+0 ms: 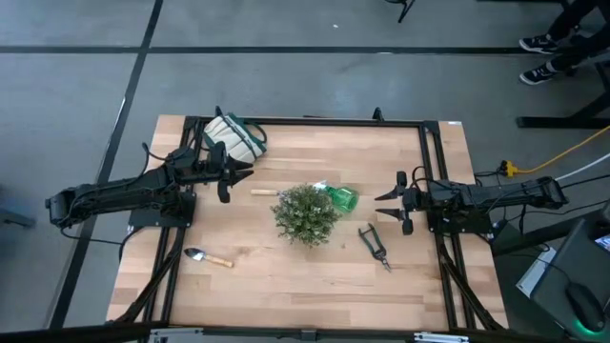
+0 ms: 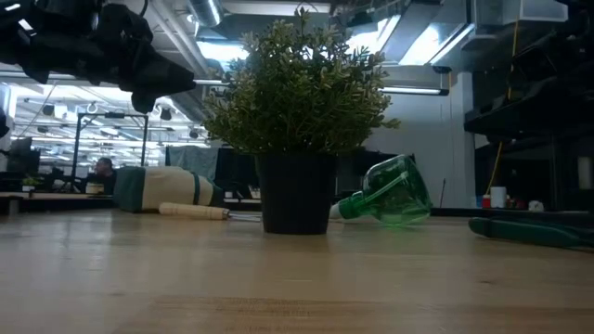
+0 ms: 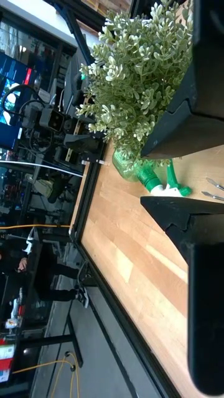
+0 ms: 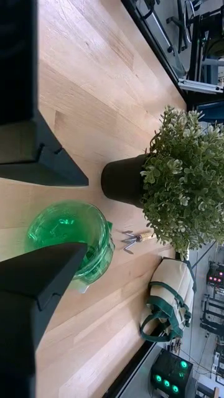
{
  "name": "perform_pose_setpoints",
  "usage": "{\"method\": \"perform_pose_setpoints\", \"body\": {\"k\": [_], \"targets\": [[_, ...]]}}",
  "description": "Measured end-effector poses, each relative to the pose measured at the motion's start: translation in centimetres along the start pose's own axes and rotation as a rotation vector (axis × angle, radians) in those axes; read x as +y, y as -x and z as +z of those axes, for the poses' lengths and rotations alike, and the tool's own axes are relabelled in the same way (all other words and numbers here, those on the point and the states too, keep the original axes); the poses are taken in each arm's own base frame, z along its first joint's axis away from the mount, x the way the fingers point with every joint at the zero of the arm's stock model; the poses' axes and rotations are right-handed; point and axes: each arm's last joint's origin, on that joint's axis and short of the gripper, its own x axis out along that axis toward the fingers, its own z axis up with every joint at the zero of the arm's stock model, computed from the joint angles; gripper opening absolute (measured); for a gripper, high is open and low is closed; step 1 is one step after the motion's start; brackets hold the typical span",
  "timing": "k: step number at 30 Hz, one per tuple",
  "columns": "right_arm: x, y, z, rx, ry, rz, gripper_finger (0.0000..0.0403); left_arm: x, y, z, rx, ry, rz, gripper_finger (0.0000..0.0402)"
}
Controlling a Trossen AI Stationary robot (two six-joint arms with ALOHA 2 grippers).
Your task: Pick & Place Garden tools in Gardening bag
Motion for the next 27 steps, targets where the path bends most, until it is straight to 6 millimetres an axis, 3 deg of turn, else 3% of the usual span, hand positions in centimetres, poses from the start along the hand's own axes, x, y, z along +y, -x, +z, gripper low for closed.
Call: {"method": "perform_pose_setpoints", "body": {"k": [5, 20, 27], "targets": [[-0.01, 0.00, -0.01, 0.000, 0.016, -0.002, 0.0160, 0.00, 0.00, 0.00, 0.000, 0.000, 0.000, 0.0101], [-0.19, 0.01, 0.07, 0.004, 0.336, -0.061, 0.0160, 0.00, 0.00, 0.00, 0.000, 0.000, 0.000, 0.0102], [-0.18, 0.00, 0.07, 0.004, 0.358, -0.057, 0.0160, 0.00, 0.00, -0.01, 0.000, 0.000, 0.000, 0.0101]]}}
